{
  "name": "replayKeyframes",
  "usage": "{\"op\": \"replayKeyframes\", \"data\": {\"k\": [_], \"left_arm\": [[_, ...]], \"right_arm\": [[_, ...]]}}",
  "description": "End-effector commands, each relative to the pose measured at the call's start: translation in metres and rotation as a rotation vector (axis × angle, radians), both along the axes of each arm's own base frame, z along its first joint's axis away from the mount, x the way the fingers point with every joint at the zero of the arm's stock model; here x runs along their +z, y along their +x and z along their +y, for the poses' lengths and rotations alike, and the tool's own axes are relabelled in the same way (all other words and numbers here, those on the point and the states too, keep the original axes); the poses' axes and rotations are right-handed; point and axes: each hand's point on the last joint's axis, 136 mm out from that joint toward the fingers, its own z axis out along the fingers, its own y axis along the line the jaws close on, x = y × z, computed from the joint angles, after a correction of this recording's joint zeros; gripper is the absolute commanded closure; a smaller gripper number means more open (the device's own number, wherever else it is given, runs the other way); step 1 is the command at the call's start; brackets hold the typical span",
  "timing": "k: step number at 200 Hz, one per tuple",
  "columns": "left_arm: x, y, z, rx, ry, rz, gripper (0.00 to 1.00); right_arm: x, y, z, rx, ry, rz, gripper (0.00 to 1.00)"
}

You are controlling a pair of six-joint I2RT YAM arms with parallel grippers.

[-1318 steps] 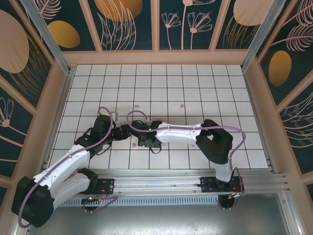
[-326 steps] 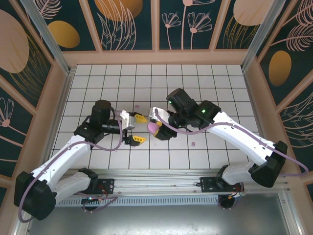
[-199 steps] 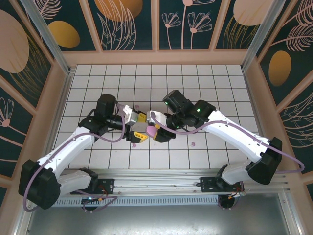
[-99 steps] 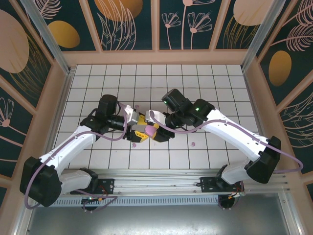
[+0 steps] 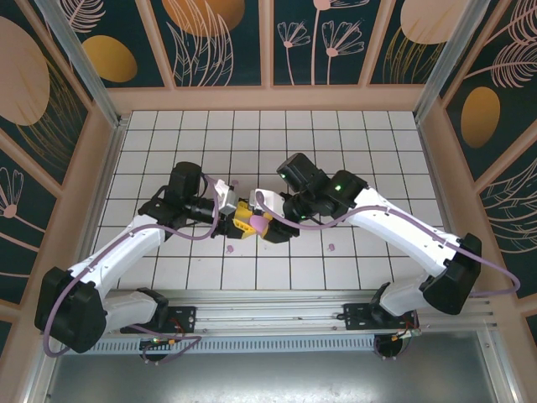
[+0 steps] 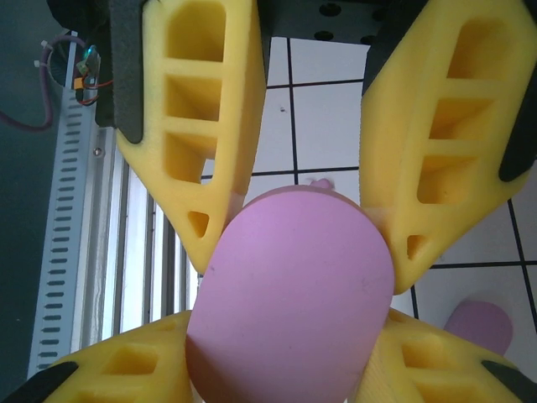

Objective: Insert the wireless bluetooth earbuds into the charging case

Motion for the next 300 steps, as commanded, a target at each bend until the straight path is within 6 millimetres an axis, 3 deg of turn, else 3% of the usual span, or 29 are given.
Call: {"op": "replayKeyframes", "data": {"k": [1,31,82,119,147,179,224,300], "left_arm": [[0.015,-0.002,-0.002,-0.018,-0.028,0.006,0.77],[0.018,0.006,-0.003,0.042,-0.021,0.006,0.85],[0.025,0.031,0.003,0.250,-0.054,0.001,0.88],[0.038,0.054,0.016,0.462,-0.157,-0.007,0.88],[0.056,0.058,0.024,0.530,-0.280,-0.003,0.87],[0.071,0.053,0.024,0.505,-0.347,0.007,0.86],[0.080,0.048,0.021,0.451,-0.371,0.014,0.86],[0.074,0.048,0.018,0.434,-0.357,0.023,0.86]], "right_arm": [[0.029,0.020,0.001,-0.070,0.102,-0.127,0.53],[0.046,0.028,-0.011,-0.154,0.170,-0.142,0.44],[0.078,0.051,-0.047,-0.464,0.348,-0.140,0.31],[0.082,0.092,-0.075,-0.835,0.424,0.135,0.25],[0.068,0.092,-0.053,-0.866,0.470,0.467,0.26],[0.072,0.084,-0.027,-0.797,0.593,0.704,0.27],[0.074,0.078,-0.010,-0.759,0.637,0.815,0.27],[0.076,0.069,0.014,-0.705,0.643,0.926,0.36]]}}
